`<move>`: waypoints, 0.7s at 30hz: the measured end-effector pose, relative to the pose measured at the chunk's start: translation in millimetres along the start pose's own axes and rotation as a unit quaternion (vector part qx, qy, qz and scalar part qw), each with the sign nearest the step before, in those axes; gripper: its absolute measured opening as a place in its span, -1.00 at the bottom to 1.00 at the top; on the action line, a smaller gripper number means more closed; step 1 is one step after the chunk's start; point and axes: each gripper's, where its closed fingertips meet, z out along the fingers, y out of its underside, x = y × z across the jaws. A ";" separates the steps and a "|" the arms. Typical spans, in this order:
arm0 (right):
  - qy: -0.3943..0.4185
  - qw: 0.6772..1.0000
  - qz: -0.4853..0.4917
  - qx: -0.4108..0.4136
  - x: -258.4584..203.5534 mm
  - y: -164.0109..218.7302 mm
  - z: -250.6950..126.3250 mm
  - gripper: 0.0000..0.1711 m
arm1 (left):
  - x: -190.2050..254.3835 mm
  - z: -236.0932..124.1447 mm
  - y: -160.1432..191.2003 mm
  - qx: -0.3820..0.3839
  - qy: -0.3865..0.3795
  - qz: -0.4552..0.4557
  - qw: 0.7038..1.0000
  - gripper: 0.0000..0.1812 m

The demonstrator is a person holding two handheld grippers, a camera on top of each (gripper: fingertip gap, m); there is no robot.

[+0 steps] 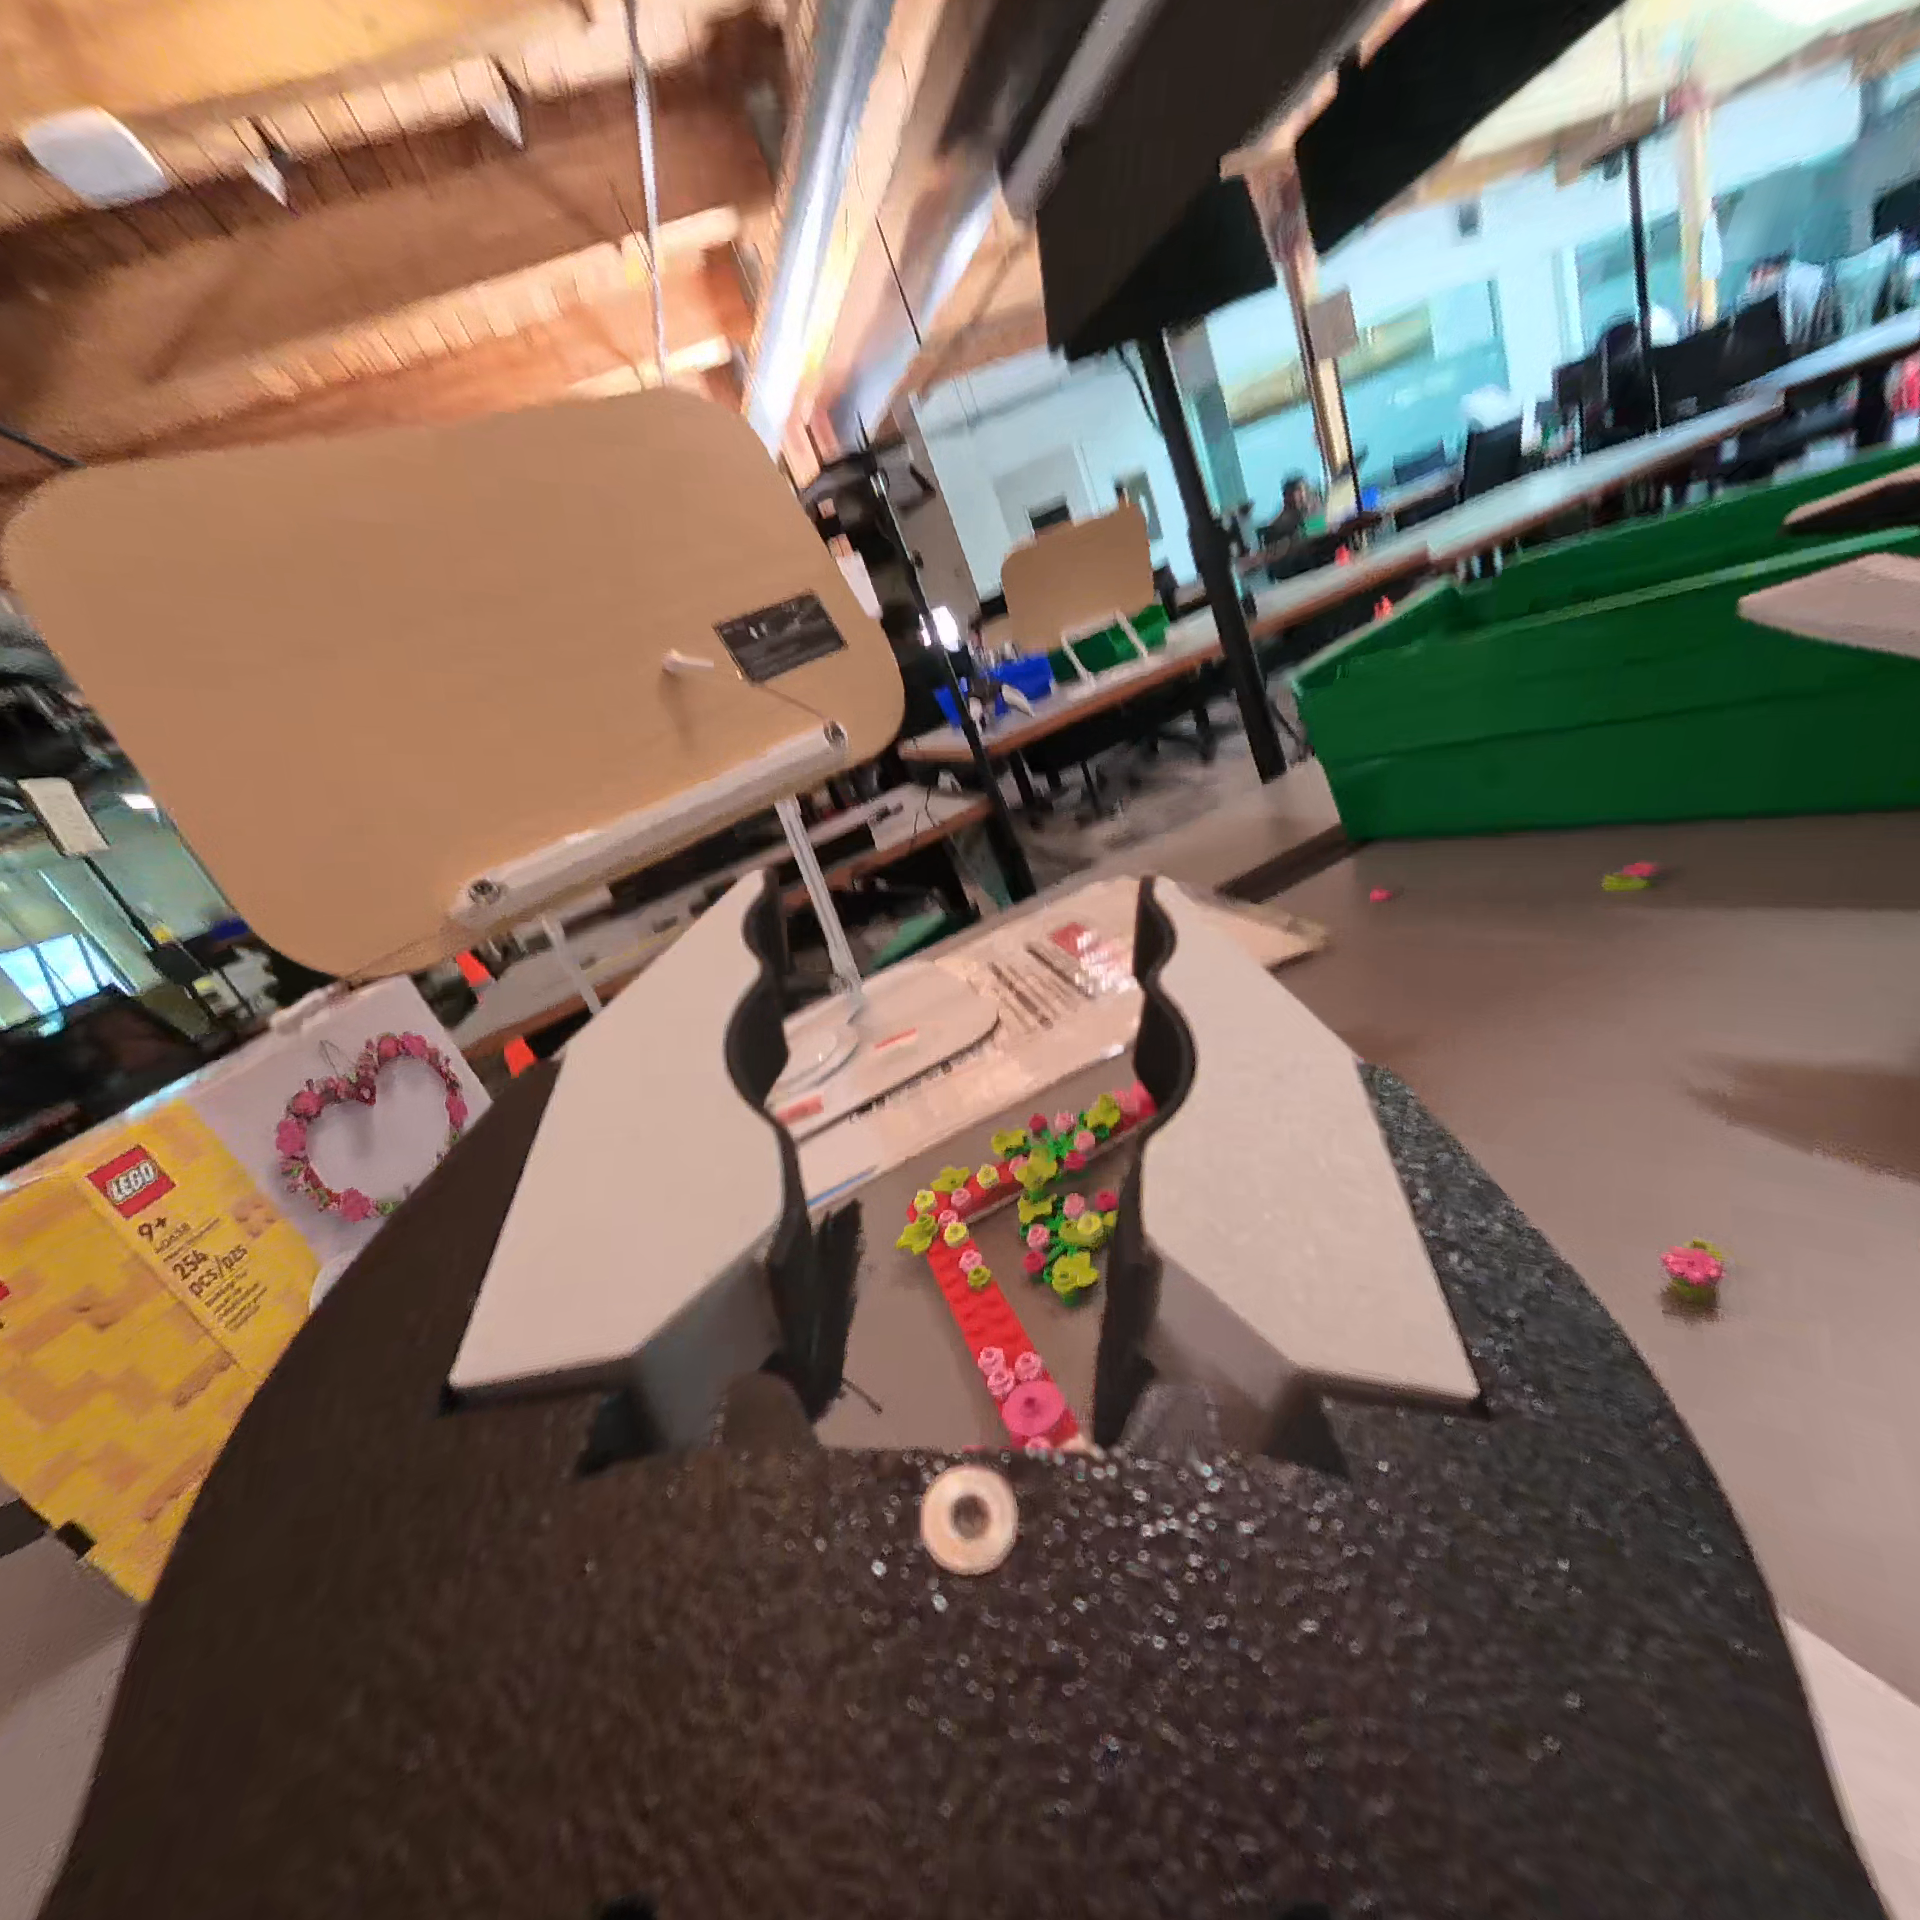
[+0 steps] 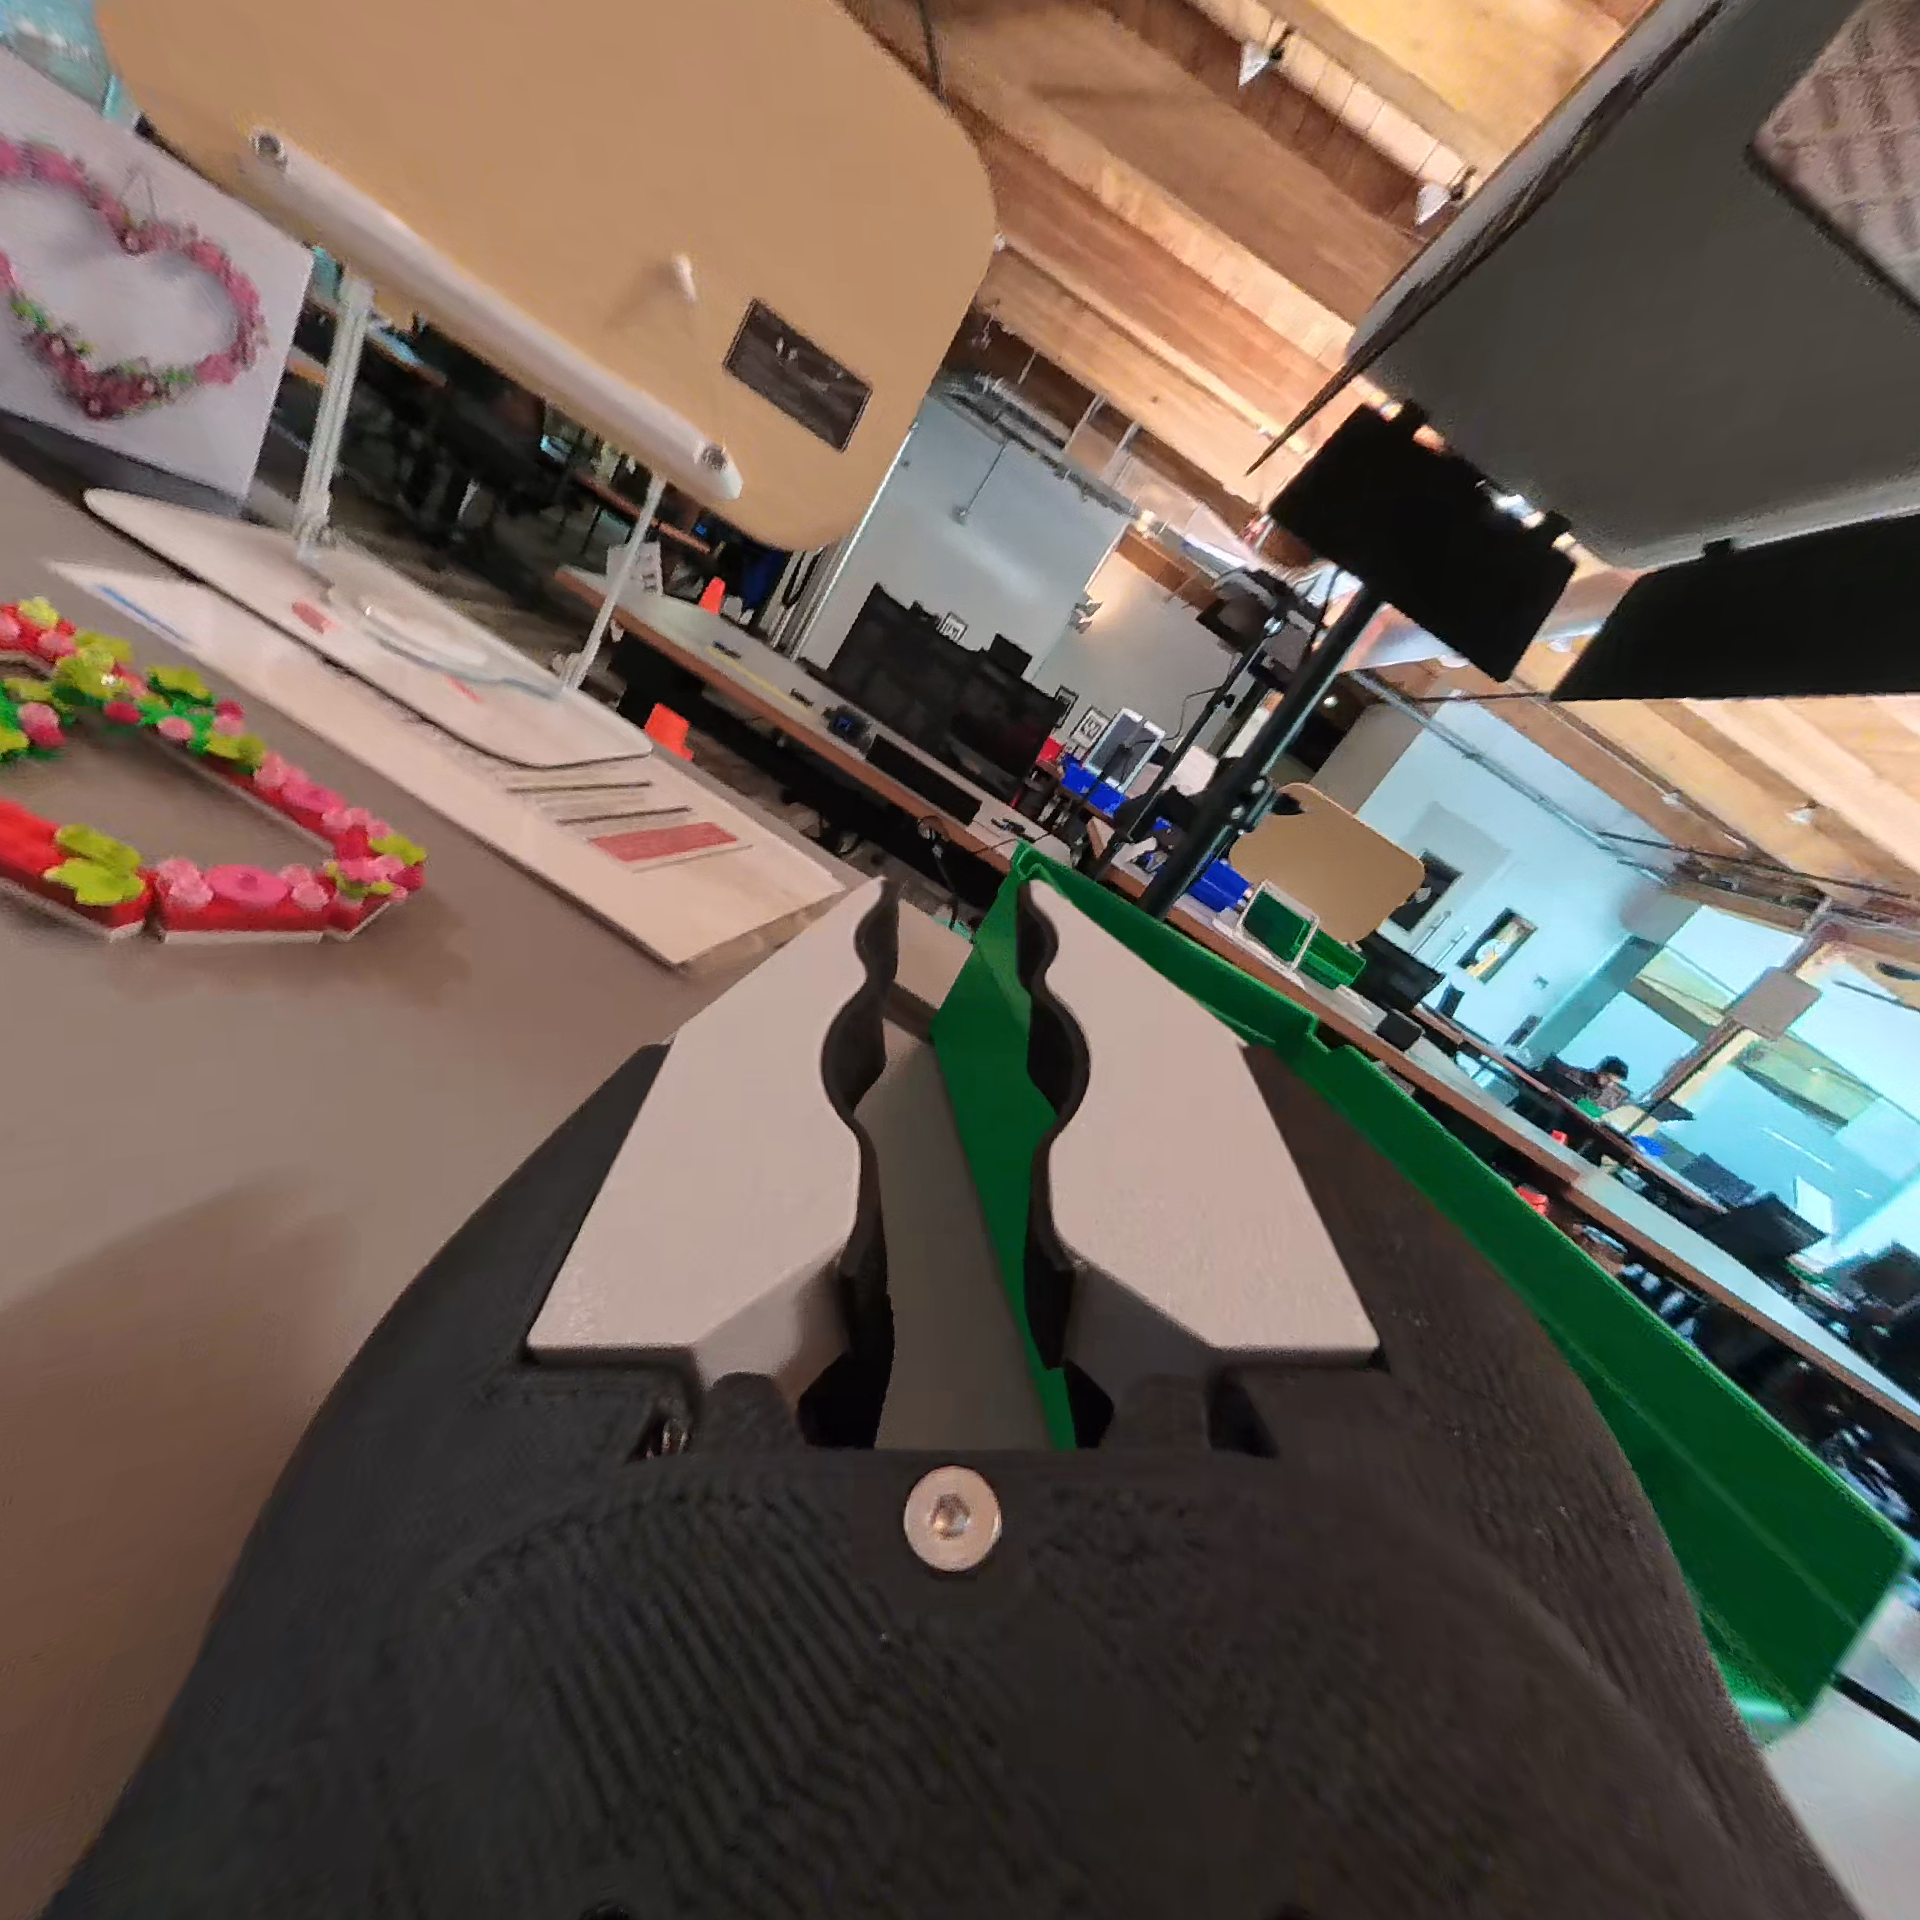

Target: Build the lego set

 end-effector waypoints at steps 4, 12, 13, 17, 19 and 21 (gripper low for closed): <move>0.029 0.998 0.050 0.013 11.0 -1.7 3.3 -0.69 | 17.3 -5.7 -12.0 0.050 0.033 0.024 0.998 -0.31; -0.069 0.996 0.016 0.062 -27.4 -25.4 -1.1 -0.72 | 25.8 -13.7 5.4 0.033 0.062 -0.074 0.995 -0.44; -0.076 0.995 0.004 0.061 -31.2 -24.5 -1.1 -0.74 | 25.2 -14.3 7.6 0.023 0.064 -0.088 0.994 -0.41; -0.089 0.995 -0.008 0.045 -34.9 -17.1 -2.5 -0.76 | 21.2 -19.9 1.6 0.045 0.065 -0.111 0.991 -0.46; -0.085 0.995 -0.013 0.048 -31.9 -16.4 -6.5 -0.77 | 19.9 -21.3 -0.2 0.053 0.068 -0.120 0.989 -0.47; -0.077 0.996 -0.005 0.044 -25.9 -13.2 -7.9 -0.78 | 14.2 -22.1 0.0 0.057 0.055 -0.117 0.990 -0.48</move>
